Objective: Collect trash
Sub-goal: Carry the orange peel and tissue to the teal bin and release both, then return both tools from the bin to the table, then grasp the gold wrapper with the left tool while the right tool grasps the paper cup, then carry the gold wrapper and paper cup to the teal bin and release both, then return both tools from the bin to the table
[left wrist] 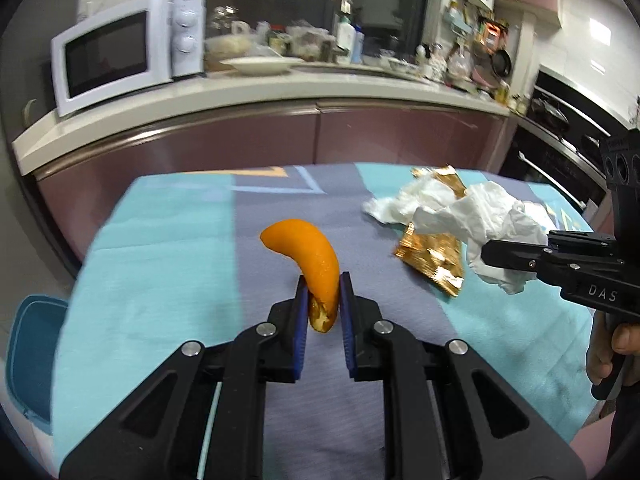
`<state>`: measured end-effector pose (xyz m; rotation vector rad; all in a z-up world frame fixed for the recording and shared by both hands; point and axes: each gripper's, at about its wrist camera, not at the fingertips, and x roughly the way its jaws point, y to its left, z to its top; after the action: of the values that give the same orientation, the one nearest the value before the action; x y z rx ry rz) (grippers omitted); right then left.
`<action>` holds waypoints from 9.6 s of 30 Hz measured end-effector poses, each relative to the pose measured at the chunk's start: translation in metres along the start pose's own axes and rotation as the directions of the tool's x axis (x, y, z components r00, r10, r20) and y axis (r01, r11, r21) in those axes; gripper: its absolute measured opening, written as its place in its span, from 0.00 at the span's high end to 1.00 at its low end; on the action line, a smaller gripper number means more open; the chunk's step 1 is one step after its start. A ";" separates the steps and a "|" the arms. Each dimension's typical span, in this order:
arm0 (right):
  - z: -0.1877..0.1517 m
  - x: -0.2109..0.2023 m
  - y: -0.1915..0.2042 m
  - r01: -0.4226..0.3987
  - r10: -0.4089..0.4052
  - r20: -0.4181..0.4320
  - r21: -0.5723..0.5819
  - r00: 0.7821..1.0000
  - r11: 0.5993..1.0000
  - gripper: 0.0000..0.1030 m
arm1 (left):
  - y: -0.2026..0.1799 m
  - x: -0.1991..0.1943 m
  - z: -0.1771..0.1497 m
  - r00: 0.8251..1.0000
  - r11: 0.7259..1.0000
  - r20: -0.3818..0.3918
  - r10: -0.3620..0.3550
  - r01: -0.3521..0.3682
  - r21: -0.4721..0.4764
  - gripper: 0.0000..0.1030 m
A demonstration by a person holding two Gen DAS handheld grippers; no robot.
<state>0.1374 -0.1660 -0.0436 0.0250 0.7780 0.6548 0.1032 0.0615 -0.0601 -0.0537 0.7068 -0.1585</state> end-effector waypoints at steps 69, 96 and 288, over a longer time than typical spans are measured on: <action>0.054 0.056 0.171 -0.037 0.051 0.058 -0.221 0.997 0.974 0.06 | 0.170 -0.144 -0.028 0.962 0.958 0.136 0.237 -0.208 -0.199 0.05; -0.070 -0.095 -0.140 0.472 -0.521 0.048 0.357 0.852 0.806 0.06 | -0.118 0.057 0.015 0.998 0.982 -0.058 -0.023 0.033 0.188 0.05; -0.002 -0.026 -0.110 0.427 -0.437 0.040 0.149 0.899 0.892 0.06 | -0.111 0.071 0.015 0.996 0.997 -0.083 0.015 -0.008 0.078 0.05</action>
<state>0.1818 -0.2695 -0.0566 0.0000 0.7261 0.1736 0.1519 -0.0597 -0.0828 0.0316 0.7841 -0.1779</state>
